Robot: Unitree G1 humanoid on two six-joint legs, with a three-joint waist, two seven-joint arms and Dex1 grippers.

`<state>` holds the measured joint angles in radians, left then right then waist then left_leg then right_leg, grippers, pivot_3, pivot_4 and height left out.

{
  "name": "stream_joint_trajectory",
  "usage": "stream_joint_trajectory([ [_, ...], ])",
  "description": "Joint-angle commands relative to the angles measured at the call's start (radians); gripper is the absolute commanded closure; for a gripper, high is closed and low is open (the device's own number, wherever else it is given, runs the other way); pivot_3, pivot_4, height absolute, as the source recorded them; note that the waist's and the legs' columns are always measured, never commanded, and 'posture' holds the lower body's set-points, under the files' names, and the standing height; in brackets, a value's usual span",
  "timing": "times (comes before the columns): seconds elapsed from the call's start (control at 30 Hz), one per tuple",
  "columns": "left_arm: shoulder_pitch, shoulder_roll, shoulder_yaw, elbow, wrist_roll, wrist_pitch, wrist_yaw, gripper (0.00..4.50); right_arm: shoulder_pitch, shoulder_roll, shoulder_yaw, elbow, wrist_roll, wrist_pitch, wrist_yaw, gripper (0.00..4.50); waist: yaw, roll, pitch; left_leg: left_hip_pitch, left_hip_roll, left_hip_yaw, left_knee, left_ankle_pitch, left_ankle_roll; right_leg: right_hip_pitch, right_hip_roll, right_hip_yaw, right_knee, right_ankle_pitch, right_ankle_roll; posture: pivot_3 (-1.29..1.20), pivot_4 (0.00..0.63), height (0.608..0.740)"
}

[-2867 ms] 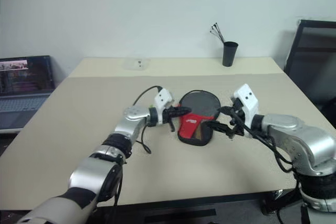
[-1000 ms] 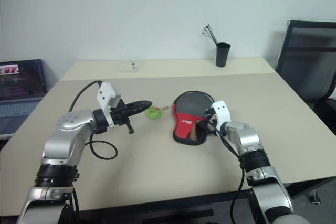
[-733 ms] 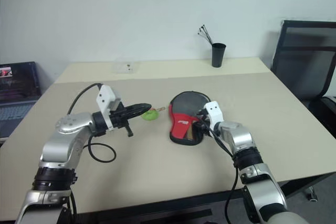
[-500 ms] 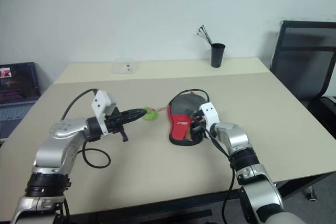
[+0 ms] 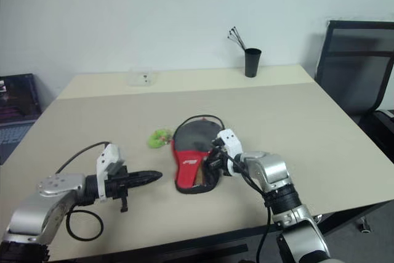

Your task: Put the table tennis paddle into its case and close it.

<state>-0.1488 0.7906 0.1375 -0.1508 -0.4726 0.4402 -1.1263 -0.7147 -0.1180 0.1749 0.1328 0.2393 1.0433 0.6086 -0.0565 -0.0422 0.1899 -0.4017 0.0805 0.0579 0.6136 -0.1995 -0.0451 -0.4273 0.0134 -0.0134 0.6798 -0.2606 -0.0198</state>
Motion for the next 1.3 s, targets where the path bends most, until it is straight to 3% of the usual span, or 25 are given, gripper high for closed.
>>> stream_joint_trajectory([
  [0.03,0.036,0.02,0.027,-0.087,-0.044,0.023,-0.008,4.5,0.04,-0.02,0.018,-0.129,0.04,0.056,0.006,4.48,0.003,0.0,0.0,0.0,0.0,0.0,0.0,0.0,0.0,0.0,0.0,0.0,0.0,0.0,0.0,0.0,0.15,0.74],
  [0.27,0.091,0.035,0.031,-0.138,-0.076,0.041,-0.02,4.5,0.15,-0.048,-0.019,-0.338,0.099,0.21,-0.053,4.48,0.007,0.0,0.0,0.0,-0.001,0.001,0.0,0.0,-0.001,0.0,-0.001,0.001,0.0,0.0,0.0,0.0,0.15,0.74],
  [0.63,0.085,0.056,0.03,-0.12,-0.085,0.032,-0.044,4.5,0.332,0.071,-0.155,-0.629,0.178,0.481,-0.2,4.48,0.009,-0.001,-0.001,0.0,-0.001,0.0,-0.002,-0.001,-0.001,-0.002,-0.001,0.0,0.0,-0.001,-0.001,0.0,0.15,0.74],
  [1.27,0.077,0.041,0.02,-0.093,-0.06,0.002,-0.038,4.5,0.371,0.091,-0.165,-0.687,0.202,0.542,-0.265,4.48,0.009,-0.002,-0.001,0.0,-0.001,0.001,-0.002,-0.001,-0.001,-0.002,-0.001,0.0,-0.001,-0.001,-0.001,0.0,0.15,0.74],
  [1.3,0.078,0.039,0.021,-0.091,-0.059,-0.001,-0.035,4.5,0.366,0.092,-0.169,-0.69,0.201,0.542,-0.269,4.23,0.009,-0.002,-0.001,0.0,-0.001,0.001,-0.002,-0.001,-0.001,-0.002,-0.001,0.001,-0.001,-0.001,-0.001,0.0,0.15,0.74],
])
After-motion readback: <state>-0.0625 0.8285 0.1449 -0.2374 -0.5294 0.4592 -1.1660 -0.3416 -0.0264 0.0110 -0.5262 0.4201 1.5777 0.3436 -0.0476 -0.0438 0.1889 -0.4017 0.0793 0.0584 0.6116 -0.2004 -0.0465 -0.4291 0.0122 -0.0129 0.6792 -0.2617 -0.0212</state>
